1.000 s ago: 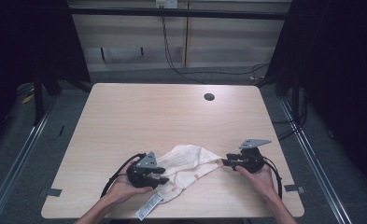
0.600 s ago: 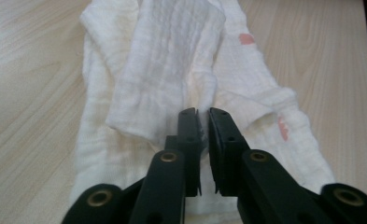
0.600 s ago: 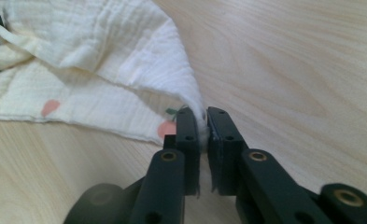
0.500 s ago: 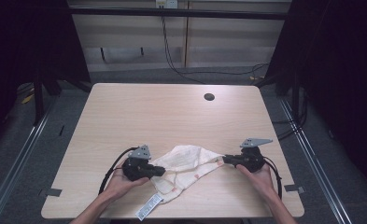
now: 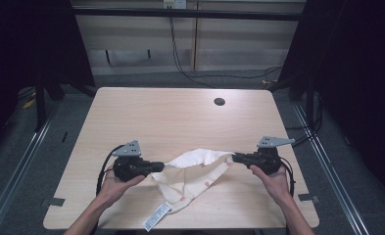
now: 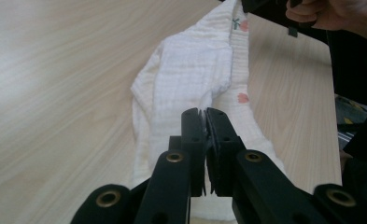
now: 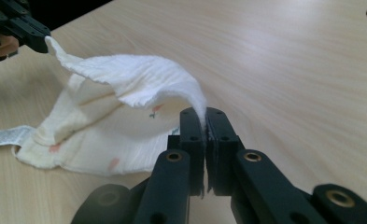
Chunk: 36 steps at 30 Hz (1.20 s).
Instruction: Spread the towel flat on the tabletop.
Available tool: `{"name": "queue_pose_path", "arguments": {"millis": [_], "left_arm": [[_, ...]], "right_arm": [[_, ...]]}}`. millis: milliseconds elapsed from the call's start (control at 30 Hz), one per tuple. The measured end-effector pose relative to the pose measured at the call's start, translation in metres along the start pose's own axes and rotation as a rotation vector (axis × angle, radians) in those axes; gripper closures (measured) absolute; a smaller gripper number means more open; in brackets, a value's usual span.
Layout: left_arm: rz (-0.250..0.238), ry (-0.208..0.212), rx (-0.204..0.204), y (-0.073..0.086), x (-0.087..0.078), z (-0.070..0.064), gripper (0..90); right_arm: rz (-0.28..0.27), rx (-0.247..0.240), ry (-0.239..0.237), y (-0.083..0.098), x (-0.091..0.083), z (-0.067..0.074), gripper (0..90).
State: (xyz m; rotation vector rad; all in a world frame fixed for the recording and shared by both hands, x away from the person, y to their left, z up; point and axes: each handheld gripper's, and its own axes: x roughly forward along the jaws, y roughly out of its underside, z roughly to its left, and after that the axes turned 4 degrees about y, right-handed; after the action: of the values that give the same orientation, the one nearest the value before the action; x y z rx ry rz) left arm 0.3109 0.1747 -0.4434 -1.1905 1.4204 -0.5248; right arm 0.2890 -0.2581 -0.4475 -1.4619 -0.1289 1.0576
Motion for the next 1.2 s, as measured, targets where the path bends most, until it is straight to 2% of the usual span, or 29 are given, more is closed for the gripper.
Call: {"name": "queue_pose_path", "arguments": {"millis": [67,133,367,600,700,767,800,967,1100,1200], "left_arm": [[-0.024,-0.007,-0.005,-0.003,-0.006,0.001,86.9],[-0.029,-0.025,0.001,-0.005,-0.012,0.001,86.9],[-0.086,-0.039,0.001,-0.012,-0.024,0.002,86.7],[-0.129,-0.053,0.025,-0.025,-0.037,-0.002,86.9],[-0.140,-0.068,0.038,-0.032,-0.044,-0.003,86.9],[-0.155,-0.069,0.043,-0.034,-0.050,-0.003,86.8],[-0.164,-0.070,0.037,-0.034,-0.052,-0.003,86.9],[-0.166,-0.085,0.043,-0.034,-0.057,-0.003,87.0],[-0.181,-0.094,0.056,-0.042,-0.061,-0.004,87.0],[-0.185,-0.111,0.073,-0.051,-0.066,-0.002,86.9]], "right_arm": [[-0.012,-0.009,-0.010,-0.007,-0.002,0.002,86.5],[-0.028,-0.011,-0.017,-0.013,-0.003,0.003,86.5],[-0.058,-0.032,-0.034,-0.038,-0.007,0.003,86.3],[-0.080,-0.069,-0.050,-0.064,-0.010,0.011,86.4],[-0.089,-0.083,-0.053,-0.073,-0.014,0.014,86.3],[-0.087,-0.106,-0.026,-0.081,-0.018,0.014,86.3],[-0.094,-0.104,-0.027,-0.084,-0.020,0.013,86.4],[-0.122,-0.110,-0.039,-0.096,-0.026,0.014,86.5],[-0.125,-0.137,-0.044,-0.106,-0.029,0.017,86.5],[-0.146,-0.140,-0.054,-0.117,-0.034,0.018,86.5]]}}
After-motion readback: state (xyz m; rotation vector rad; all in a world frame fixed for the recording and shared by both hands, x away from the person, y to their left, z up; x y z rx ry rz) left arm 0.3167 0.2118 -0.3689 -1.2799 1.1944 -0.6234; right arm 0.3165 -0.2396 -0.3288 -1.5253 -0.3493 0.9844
